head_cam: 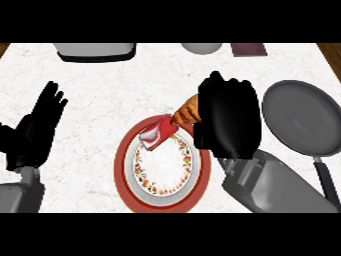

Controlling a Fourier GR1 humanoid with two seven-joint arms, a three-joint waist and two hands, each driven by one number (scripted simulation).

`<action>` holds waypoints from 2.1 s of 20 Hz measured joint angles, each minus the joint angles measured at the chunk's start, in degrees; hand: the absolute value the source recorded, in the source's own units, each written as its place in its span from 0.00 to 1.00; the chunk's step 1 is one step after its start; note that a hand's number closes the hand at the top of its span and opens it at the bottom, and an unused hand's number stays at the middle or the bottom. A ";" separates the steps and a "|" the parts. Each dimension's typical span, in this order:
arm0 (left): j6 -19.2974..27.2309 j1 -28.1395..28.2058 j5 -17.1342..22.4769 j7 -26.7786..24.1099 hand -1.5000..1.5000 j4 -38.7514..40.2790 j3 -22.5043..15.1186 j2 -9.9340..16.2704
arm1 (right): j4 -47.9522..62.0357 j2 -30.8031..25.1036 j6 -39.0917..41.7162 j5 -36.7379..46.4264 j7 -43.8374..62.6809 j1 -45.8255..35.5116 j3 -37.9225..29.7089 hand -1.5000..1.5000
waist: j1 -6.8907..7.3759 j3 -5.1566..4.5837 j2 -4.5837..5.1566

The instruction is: Pick the croissant from the plate and place it in the pan

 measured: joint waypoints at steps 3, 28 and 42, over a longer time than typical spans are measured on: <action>-1.25 -0.15 0.58 0.08 0.50 -0.22 0.70 0.58 | -4.36 -1.97 1.20 0.60 -0.38 1.57 -4.04 1.00 | 0.65 -0.01 0.22; -3.26 -2.09 -0.45 1.97 0.50 -0.73 1.92 -0.68 | 22.07 -18.21 -23.98 -13.97 -44.28 16.95 -42.71 1.00 | 2.22 0.08 0.86; -2.32 -3.16 -2.76 2.47 0.50 -0.42 0.70 -3.12 | 59.58 -16.17 -32.00 -16.42 -56.50 7.10 -48.96 0.00 | 2.82 0.10 1.06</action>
